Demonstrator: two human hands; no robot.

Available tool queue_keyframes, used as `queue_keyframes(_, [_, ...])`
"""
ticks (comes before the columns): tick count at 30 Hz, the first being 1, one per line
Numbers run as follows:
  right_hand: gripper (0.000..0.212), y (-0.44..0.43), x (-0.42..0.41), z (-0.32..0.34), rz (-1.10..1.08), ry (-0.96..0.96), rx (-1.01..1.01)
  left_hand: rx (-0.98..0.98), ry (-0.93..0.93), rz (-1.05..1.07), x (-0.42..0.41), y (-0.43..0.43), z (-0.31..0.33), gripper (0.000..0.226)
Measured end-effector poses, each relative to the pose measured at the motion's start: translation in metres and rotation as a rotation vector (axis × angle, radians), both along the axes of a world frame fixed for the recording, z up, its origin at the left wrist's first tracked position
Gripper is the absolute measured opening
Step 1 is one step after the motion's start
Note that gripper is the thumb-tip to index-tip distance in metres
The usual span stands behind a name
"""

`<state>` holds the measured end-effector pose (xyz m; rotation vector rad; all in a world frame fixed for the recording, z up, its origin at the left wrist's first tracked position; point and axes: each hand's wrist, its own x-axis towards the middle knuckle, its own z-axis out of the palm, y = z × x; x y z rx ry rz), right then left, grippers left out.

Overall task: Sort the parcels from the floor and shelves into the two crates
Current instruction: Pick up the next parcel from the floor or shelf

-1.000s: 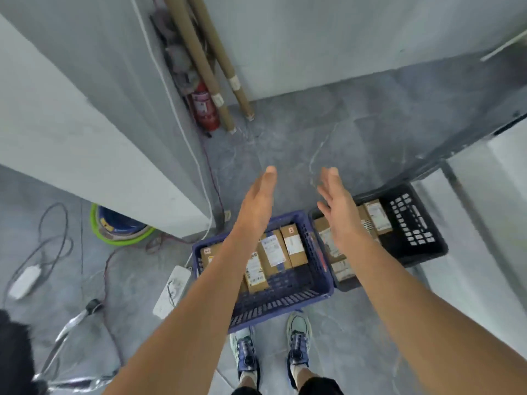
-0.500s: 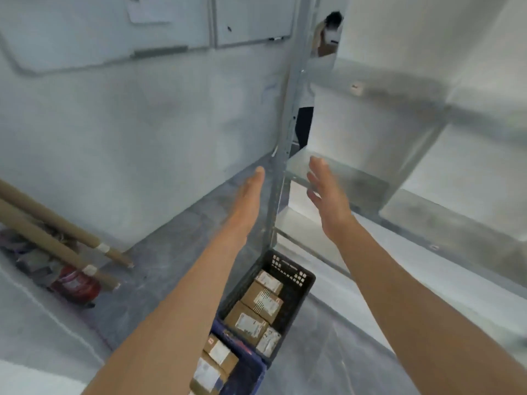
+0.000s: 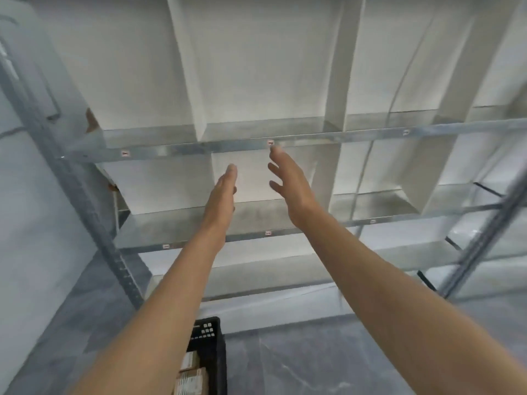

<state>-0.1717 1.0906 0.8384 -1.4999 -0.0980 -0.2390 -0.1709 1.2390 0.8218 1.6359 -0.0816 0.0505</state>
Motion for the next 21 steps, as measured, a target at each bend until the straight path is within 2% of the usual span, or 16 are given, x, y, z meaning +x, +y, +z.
queue_keyframes(3, [0.058,-0.065,-0.024,0.0,-0.131,-0.007,-0.009,0.016,0.005,-0.139,0.0,-0.071,-0.001,0.063])
queue_keyframes(10, [0.068,-0.211,-0.082,-0.011,-0.447,0.015,-0.008,-0.007,0.067,-0.416,-0.02,-0.241,-0.015,0.061])
queue_keyframes(13, [0.073,-0.268,-0.109,-0.02,-0.557,0.04,0.008,-0.005,0.103,-0.512,-0.036,-0.305,-0.021,0.056])
queue_keyframes(17, [0.068,-0.345,-0.143,-0.039,-0.664,0.061,0.021,0.027,0.121,-0.63,-0.057,-0.386,-0.034,0.041])
queue_keyframes(21, [0.071,-0.412,-0.186,-0.053,-0.803,0.087,0.032,0.054,0.146,-0.746,-0.087,-0.465,-0.048,0.044])
